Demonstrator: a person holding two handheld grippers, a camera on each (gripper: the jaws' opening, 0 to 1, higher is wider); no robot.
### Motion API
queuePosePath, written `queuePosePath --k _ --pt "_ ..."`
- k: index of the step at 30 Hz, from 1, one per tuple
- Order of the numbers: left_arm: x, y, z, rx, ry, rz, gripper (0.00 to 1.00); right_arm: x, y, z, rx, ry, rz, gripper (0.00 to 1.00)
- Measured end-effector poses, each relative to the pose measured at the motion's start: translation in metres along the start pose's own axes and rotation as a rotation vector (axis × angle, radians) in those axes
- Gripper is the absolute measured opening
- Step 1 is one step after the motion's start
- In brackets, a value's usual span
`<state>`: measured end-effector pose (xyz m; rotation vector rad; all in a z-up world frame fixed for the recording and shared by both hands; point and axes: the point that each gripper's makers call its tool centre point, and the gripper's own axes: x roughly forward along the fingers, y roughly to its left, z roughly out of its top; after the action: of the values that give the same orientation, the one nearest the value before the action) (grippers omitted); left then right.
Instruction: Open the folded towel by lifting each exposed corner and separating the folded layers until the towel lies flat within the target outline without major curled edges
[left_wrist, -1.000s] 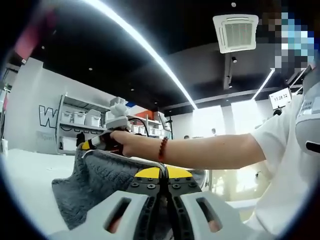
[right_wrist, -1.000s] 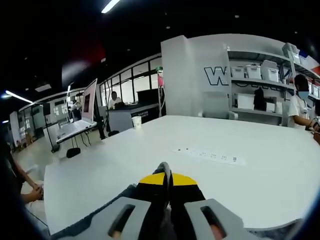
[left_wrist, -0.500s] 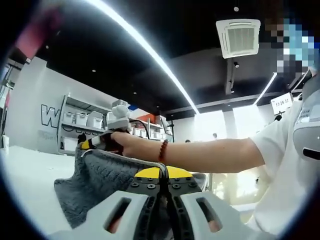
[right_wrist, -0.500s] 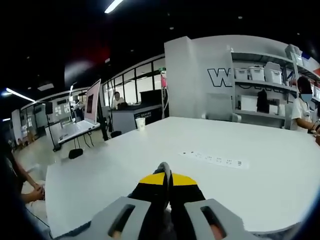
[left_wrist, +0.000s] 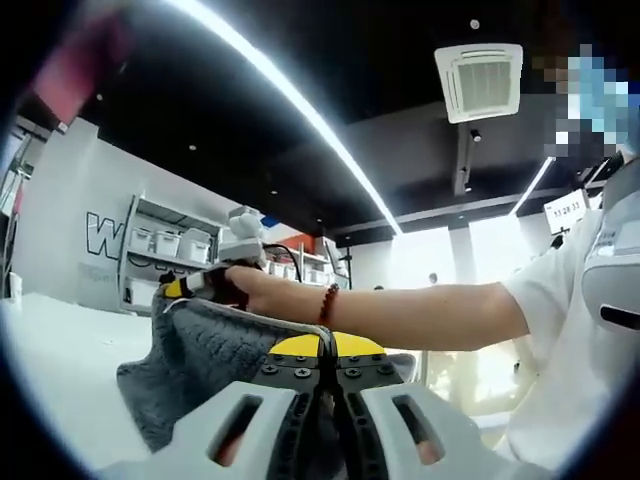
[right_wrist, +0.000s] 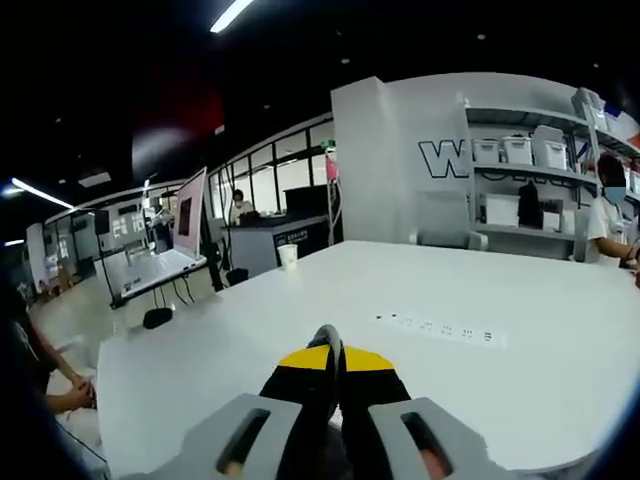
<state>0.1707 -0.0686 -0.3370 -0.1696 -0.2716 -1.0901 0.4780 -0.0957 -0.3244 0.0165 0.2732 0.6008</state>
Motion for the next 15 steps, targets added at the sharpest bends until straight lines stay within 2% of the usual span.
queuePosePath --k 15 --pt "-0.009 0.006 0.009 0.017 -0.007 0.028 0.01 0.007 0.014 0.013 0.003 -0.004 0.022 0.00"
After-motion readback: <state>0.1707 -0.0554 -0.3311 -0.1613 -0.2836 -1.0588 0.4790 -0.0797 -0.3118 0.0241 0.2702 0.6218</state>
